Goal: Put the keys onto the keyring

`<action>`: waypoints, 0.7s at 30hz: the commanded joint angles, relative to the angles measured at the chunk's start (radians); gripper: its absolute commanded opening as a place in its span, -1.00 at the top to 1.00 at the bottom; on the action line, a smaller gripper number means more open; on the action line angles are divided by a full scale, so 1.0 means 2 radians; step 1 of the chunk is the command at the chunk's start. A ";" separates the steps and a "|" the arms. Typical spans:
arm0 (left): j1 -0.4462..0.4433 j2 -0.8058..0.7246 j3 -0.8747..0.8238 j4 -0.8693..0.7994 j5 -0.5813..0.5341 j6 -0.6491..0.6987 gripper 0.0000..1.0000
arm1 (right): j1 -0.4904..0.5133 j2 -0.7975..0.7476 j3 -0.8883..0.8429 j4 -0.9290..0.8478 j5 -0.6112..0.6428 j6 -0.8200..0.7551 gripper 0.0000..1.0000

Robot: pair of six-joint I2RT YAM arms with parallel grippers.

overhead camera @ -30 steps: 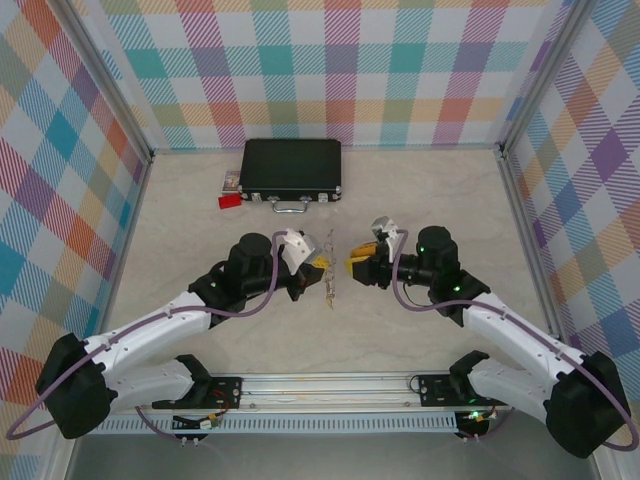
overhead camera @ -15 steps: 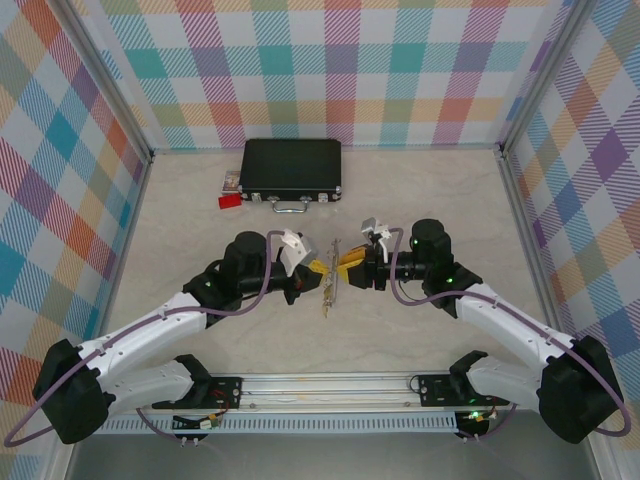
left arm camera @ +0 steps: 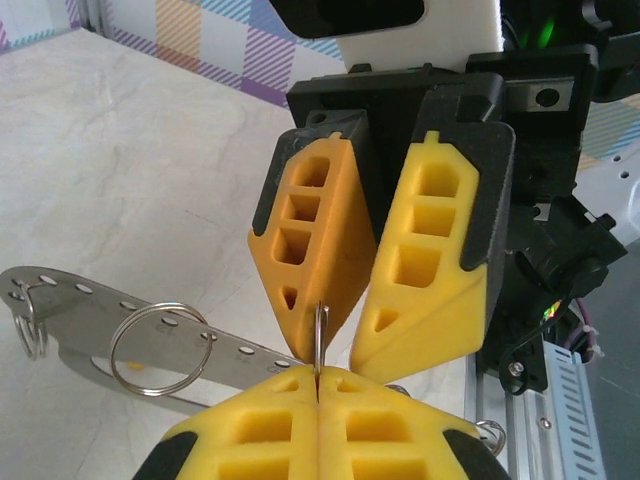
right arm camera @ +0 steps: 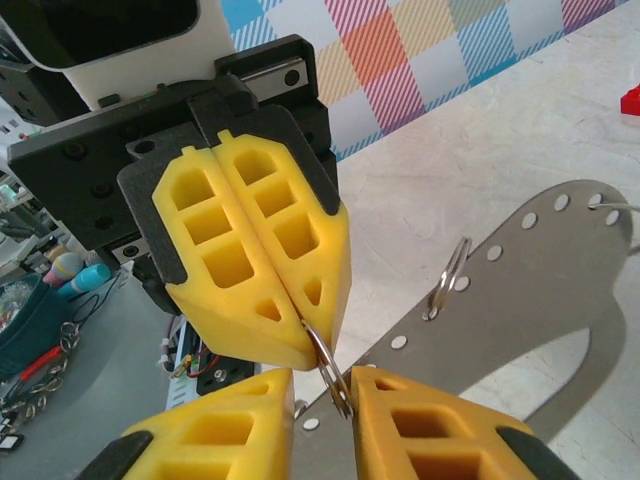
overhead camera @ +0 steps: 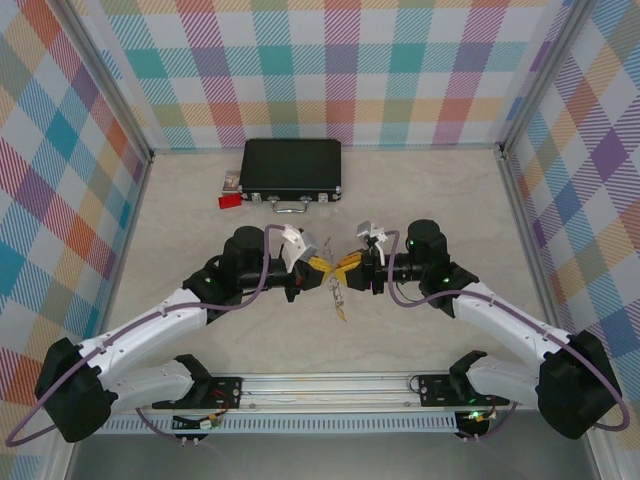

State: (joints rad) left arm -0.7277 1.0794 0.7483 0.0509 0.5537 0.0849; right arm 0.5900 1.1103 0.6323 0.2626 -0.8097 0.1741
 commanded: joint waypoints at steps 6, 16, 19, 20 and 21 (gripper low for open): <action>0.006 0.005 0.020 0.006 0.018 -0.009 1.00 | 0.004 -0.010 0.005 0.014 -0.013 -0.011 0.76; 0.006 0.006 0.012 0.036 0.027 -0.034 0.76 | 0.005 -0.014 -0.001 0.039 -0.020 0.007 1.00; 0.006 0.006 -0.006 0.095 0.032 -0.065 0.60 | 0.004 -0.015 -0.006 0.063 -0.021 0.025 1.00; 0.006 0.006 -0.011 0.111 0.032 -0.074 0.58 | 0.004 -0.016 -0.008 0.074 -0.018 0.032 1.00; 0.006 0.005 -0.015 0.125 0.032 -0.082 0.57 | 0.004 -0.019 -0.012 0.088 -0.017 0.041 1.00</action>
State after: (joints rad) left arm -0.7208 1.0874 0.7361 0.1360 0.5797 -0.0109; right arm 0.5884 1.0950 0.6266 0.3305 -0.8188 0.2077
